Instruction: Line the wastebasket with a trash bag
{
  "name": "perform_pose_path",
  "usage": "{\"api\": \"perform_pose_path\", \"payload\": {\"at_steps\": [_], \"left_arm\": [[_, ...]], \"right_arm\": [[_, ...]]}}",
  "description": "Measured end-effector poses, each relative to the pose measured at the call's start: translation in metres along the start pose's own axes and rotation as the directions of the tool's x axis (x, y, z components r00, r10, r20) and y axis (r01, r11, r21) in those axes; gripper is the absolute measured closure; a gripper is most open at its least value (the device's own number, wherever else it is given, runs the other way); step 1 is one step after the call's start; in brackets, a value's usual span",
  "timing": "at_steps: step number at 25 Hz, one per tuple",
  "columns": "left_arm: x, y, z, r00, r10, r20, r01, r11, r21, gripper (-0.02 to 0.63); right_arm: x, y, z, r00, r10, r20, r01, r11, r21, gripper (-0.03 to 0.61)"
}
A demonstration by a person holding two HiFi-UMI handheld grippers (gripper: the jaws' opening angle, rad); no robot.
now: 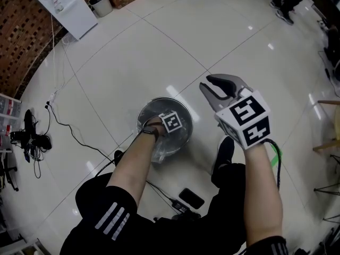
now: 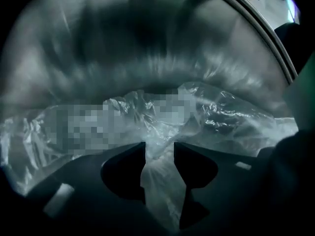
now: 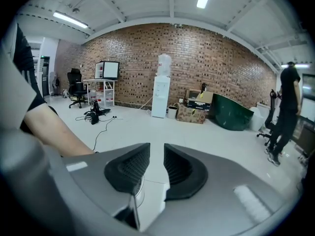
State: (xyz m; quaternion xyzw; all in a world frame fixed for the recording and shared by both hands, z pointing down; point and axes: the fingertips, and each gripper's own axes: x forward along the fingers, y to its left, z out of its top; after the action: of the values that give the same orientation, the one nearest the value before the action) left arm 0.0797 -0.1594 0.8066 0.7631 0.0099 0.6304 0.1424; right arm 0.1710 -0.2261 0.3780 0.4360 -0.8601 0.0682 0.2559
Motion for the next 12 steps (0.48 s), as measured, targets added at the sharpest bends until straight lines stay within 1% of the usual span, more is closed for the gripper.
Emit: {"api": "perform_pose_path", "payload": {"at_steps": [3, 7, 10, 12], "left_arm": [[-0.006, -0.001, 0.007, 1.0, -0.001, 0.02, 0.001, 1.0, 0.006, 0.437], [-0.024, -0.007, 0.017, 0.997, -0.004, 0.078, 0.003, 1.0, 0.006, 0.437], [-0.045, 0.0, 0.024, 0.99, 0.064, 0.124, -0.071, 0.996, 0.055, 0.437], [-0.058, -0.001, 0.024, 0.988, 0.083, 0.133, -0.094, 0.992, 0.079, 0.437]], "right_arm": [[0.003, -0.001, 0.002, 1.0, 0.005, -0.007, -0.005, 1.0, -0.003, 0.479], [0.005, -0.002, 0.001, 1.0, -0.004, -0.007, 0.004, 1.0, 0.002, 0.479], [0.008, 0.001, 0.003, 1.0, -0.008, 0.005, 0.008, 1.0, 0.011, 0.479], [0.012, 0.003, 0.002, 1.0, -0.011, 0.004, 0.011, 1.0, 0.006, 0.479]]}}
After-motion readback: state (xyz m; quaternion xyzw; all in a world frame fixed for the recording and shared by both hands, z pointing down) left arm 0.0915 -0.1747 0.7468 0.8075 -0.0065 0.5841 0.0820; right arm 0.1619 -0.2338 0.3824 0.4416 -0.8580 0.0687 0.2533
